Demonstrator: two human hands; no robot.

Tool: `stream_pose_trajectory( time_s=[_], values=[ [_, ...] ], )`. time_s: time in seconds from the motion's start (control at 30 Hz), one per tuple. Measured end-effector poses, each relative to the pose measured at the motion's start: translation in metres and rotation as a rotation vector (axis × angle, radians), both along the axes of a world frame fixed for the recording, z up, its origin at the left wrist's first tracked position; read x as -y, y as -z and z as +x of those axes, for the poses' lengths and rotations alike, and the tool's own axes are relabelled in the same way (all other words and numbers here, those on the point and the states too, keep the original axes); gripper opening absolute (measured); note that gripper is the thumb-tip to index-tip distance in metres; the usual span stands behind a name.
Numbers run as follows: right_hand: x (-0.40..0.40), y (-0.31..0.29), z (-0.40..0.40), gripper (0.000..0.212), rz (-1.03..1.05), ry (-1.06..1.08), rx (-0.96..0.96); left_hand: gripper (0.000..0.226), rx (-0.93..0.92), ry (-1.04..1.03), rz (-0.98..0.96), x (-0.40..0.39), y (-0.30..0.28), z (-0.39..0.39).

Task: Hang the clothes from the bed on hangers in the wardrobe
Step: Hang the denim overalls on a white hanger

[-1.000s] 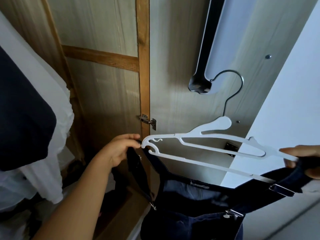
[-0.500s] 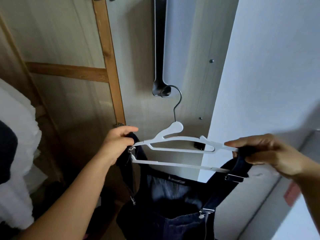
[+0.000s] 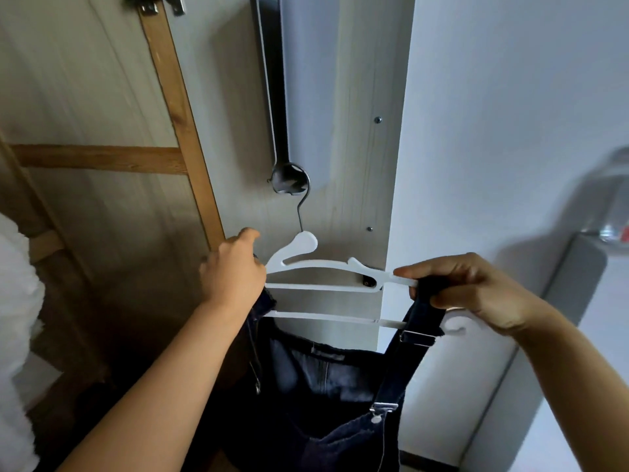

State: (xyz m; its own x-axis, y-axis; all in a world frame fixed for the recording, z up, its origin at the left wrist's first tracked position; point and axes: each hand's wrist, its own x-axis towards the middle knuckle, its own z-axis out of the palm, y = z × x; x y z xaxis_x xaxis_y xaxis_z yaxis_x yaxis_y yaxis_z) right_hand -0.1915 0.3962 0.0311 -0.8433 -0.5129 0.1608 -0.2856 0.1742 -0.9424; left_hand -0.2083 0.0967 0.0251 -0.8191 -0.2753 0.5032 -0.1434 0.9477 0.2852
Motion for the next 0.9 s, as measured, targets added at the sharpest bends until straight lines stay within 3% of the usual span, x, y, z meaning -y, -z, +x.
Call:
stream_pose_trajectory(
  time_s=[0.27,0.37,0.43,0.5,0.6,0.67,0.73,0.83,0.9],
  values=[
    [-0.01,-0.004,0.01,0.057,-0.043,0.118,-0.065,0.043,-0.039,0.027,-0.063,0.004,0.0,0.003],
    [-0.017,0.0,0.016,0.076,-0.051,0.16,-0.098,0.039,0.057,0.227,0.34,0.006,0.001,-0.004],
    [-0.021,0.003,0.023,0.075,-0.096,0.181,-0.104,0.043,0.19,0.425,0.52,0.008,0.002,-0.007],
    [-0.03,0.005,0.03,0.072,-0.13,0.217,-0.117,0.041,0.227,0.51,0.387,0.012,0.005,-0.005],
    [-0.048,0.006,0.04,0.068,-0.16,0.276,-0.11,0.033,-0.035,0.493,-0.064,0.015,0.012,-0.008],
    [-0.061,0.004,0.047,0.067,-0.176,0.317,-0.079,0.042,-0.071,0.612,0.006,0.007,0.018,-0.011],
    [-0.075,0.004,0.052,0.07,-0.136,0.364,-0.053,0.032,-0.109,0.73,0.018,-0.007,0.026,-0.016],
    [-0.102,0.006,0.061,0.072,0.154,0.453,-0.111,0.017,-0.234,0.83,-0.109,-0.037,0.032,-0.017],
    [-0.116,0.007,0.071,0.06,0.36,0.488,-0.148,0.019,-0.343,0.855,-0.214,-0.061,0.029,-0.011]
  ],
)
